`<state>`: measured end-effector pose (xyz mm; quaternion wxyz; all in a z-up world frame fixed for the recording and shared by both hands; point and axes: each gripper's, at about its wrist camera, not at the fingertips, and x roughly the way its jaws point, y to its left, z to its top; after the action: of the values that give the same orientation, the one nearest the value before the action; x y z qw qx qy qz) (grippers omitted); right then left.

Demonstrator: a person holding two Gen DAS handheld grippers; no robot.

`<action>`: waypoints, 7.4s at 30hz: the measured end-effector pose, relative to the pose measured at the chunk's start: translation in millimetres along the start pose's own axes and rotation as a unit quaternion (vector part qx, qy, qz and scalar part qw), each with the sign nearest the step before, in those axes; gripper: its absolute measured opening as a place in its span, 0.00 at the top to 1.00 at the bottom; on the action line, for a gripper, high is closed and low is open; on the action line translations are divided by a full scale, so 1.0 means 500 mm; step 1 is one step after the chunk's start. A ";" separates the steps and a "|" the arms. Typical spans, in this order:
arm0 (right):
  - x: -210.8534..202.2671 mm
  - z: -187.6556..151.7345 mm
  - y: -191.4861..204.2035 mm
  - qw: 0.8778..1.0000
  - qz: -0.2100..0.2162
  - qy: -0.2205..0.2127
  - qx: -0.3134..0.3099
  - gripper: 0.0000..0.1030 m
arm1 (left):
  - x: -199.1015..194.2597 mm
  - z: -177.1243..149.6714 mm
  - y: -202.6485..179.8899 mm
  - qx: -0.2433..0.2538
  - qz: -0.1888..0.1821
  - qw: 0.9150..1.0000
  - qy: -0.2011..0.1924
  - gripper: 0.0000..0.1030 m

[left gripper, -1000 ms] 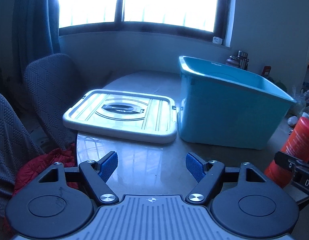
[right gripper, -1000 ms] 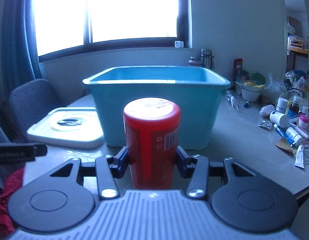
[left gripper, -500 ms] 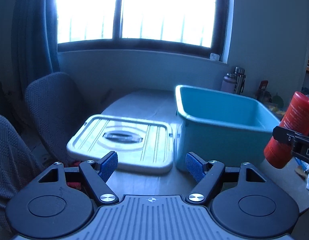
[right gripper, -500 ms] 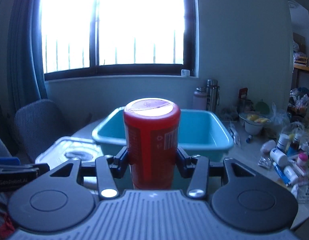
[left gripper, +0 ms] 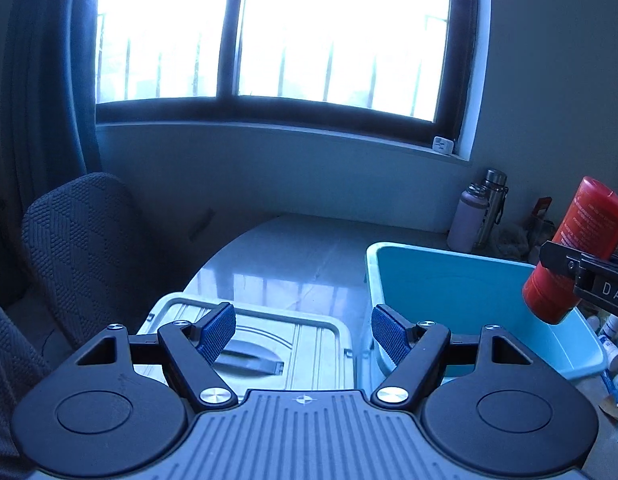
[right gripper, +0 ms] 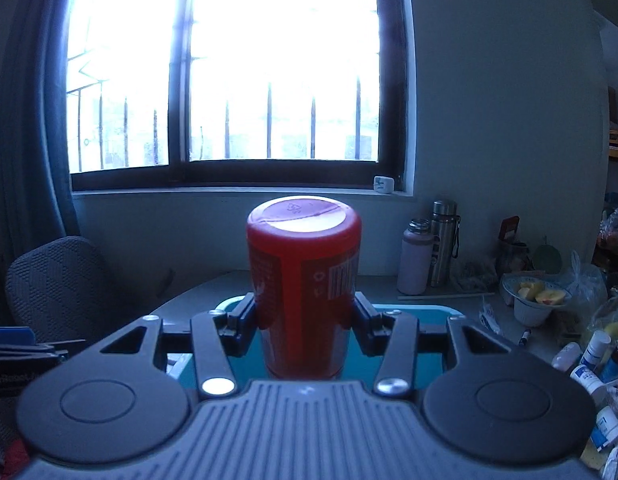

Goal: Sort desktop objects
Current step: 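Carry the red canister over the teal tub and open the right tool, then move both tools toward the white lid's handle, then grasp the white lid's edge with the left tool and lift it, then hold the white lid upright with the left tool while the right tool grips its handle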

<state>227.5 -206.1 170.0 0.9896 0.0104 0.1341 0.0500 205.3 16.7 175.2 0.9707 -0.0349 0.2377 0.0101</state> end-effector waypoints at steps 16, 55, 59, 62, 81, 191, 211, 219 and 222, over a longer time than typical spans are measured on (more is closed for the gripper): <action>0.141 -0.085 -0.006 0.997 -0.033 0.071 0.028 0.22 | 0.165 -0.012 0.013 0.011 -0.025 0.998 0.062 0.25; -0.177 -0.250 0.015 0.997 0.010 0.075 0.005 0.09 | -0.052 -0.282 0.075 -0.036 0.039 0.988 0.142 0.25; -0.176 -0.254 0.024 0.996 0.016 0.082 0.014 0.08 | -0.068 -0.276 0.090 -0.029 0.041 0.990 0.132 0.25; -0.171 -0.257 0.035 0.996 0.018 0.089 0.019 0.08 | -0.064 -0.265 0.094 -0.027 0.040 0.990 0.134 0.25; -0.010 -0.216 0.204 0.993 0.027 0.108 0.029 0.08 | 0.114 -0.180 0.260 -0.010 0.020 0.987 0.158 0.25; 0.449 -0.157 0.413 0.917 0.045 0.386 0.089 0.06 | 0.618 -0.052 0.653 -0.078 -0.130 0.907 0.393 0.00; 0.533 -0.151 0.386 0.859 0.116 0.479 0.140 0.24 | 0.622 -0.050 0.687 -0.109 -0.145 0.910 0.373 0.00; 0.510 -0.172 0.383 0.842 0.106 0.502 0.167 0.22 | 0.663 -0.093 0.751 -0.193 -0.276 0.863 0.376 0.00; 0.493 -0.165 0.383 0.847 0.092 0.499 0.160 0.21 | 0.662 -0.092 0.740 -0.185 -0.289 0.861 0.375 0.00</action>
<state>423.6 10.1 31.5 0.7646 0.1545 0.6147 0.1168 464.4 383.4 -42.0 0.7431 -0.2819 0.5570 -0.2411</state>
